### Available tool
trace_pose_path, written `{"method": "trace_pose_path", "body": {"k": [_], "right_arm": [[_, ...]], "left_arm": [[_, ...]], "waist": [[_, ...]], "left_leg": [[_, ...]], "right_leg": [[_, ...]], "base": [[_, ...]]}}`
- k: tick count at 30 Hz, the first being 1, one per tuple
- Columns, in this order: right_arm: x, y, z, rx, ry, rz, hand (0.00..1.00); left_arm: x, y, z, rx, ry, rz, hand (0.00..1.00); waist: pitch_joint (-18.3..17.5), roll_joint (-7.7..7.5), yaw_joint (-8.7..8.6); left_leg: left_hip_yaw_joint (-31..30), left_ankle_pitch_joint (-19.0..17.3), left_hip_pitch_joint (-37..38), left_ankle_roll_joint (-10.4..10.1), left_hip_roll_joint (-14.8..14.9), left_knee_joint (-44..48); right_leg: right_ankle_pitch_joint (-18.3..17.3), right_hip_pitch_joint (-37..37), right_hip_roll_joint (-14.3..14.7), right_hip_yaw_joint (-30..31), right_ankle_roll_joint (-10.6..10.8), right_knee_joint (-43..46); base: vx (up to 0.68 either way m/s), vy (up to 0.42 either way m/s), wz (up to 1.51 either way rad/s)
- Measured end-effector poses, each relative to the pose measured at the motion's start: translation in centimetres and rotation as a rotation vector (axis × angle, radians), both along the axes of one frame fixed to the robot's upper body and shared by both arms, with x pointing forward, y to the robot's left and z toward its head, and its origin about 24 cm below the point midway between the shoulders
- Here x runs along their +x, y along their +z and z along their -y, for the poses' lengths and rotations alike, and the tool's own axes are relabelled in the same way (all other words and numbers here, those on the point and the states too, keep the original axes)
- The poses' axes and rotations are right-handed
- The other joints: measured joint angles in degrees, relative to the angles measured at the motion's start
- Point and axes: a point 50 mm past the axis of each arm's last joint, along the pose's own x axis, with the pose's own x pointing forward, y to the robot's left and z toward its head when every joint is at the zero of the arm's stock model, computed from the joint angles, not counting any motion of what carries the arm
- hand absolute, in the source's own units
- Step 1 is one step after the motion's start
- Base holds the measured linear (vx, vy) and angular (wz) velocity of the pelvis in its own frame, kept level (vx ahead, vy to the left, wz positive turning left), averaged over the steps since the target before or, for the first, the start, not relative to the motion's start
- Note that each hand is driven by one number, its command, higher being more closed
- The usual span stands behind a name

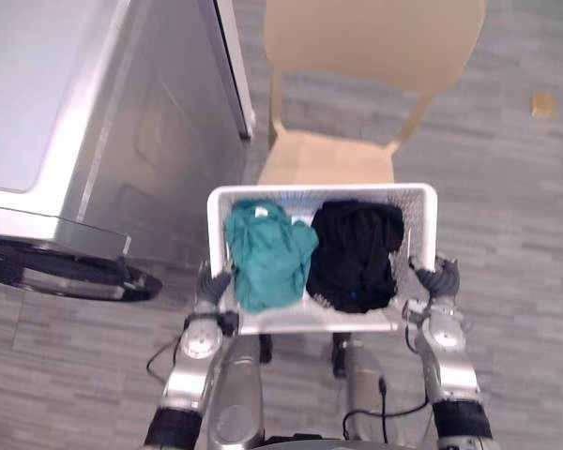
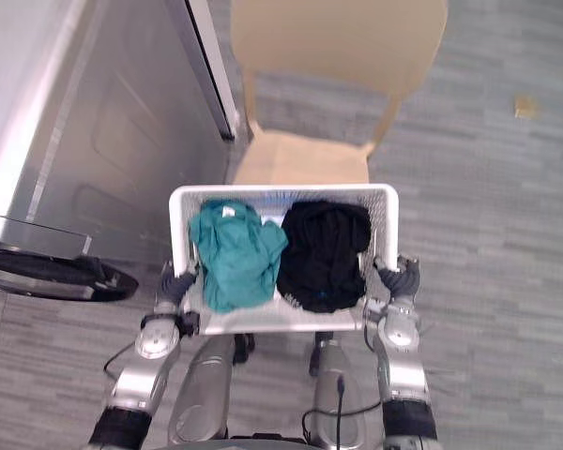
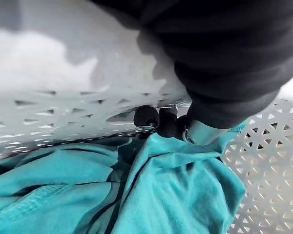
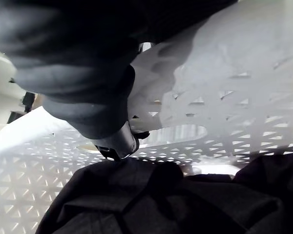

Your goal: Pick up the laundry basket with both hands and put the clothes into the washing machine.

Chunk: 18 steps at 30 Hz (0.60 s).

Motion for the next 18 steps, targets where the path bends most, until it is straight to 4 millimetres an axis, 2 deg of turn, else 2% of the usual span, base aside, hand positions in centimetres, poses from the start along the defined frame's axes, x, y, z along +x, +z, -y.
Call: {"method": "trace_pose_path", "body": {"k": [1, 7, 8, 11, 18], "right_arm": [[0.6, 1.0, 0.0, 0.002, -0.011, 0.035, 0.00], [3.3, 5.1, -0.9, 0.048, -0.012, 0.184, 0.00], [3.5, 5.5, -1.0, 0.058, -0.007, 0.198, 0.00], [3.7, 5.8, -1.3, 0.072, 0.006, 0.210, 0.00], [3.0, 4.9, -1.3, 0.070, 0.008, 0.196, 0.00]], "left_arm": [[0.8, 0.8, 0.1, -0.017, 0.004, 0.021, 0.00], [4.1, 5.2, -0.4, -0.088, 0.102, 0.144, 0.00], [4.5, 6.3, -0.6, -0.117, 0.138, 0.182, 0.00], [4.6, 7.5, -1.1, -0.137, 0.172, 0.247, 0.00], [4.2, 7.2, -1.7, -0.149, 0.211, 0.252, 0.00]], "waist": [[0.10, 0.15, 0.01], [2.33, 0.17, -0.06], [2.35, 0.19, 0.13], [2.34, 0.18, 0.20], [2.34, 0.18, 0.21]], "left_leg": [[-0.08, 0.17, -1.58, 0.24, 0.22, 0.36], [-0.87, 0.70, -4.41, 0.70, 0.90, 1.00], [-1.03, 0.76, -4.66, 0.63, 0.93, 0.95], [-1.09, 0.97, -4.62, 0.64, 0.96, 0.92], [-1.12, 1.05, -1.18, 0.52, 1.09, -0.67]], "right_leg": [[0.30, -1.26, 0.17, -0.10, 0.02, 0.04], [0.73, -3.14, 0.80, -0.81, -0.15, -0.15], [0.75, -3.28, 0.84, -0.86, -0.18, -0.22], [1.04, -3.19, 0.87, -0.89, -0.64, -0.28], [1.74, 0.39, 0.92, -1.32, -1.10, -2.08]], "base": [[-0.01, -0.019, -0.07], [0.02, -0.021, 0.03], [0.05, -0.020, 0.05], [0.05, -0.009, 0.00], [0.04, 0.003, 0.01]]}}
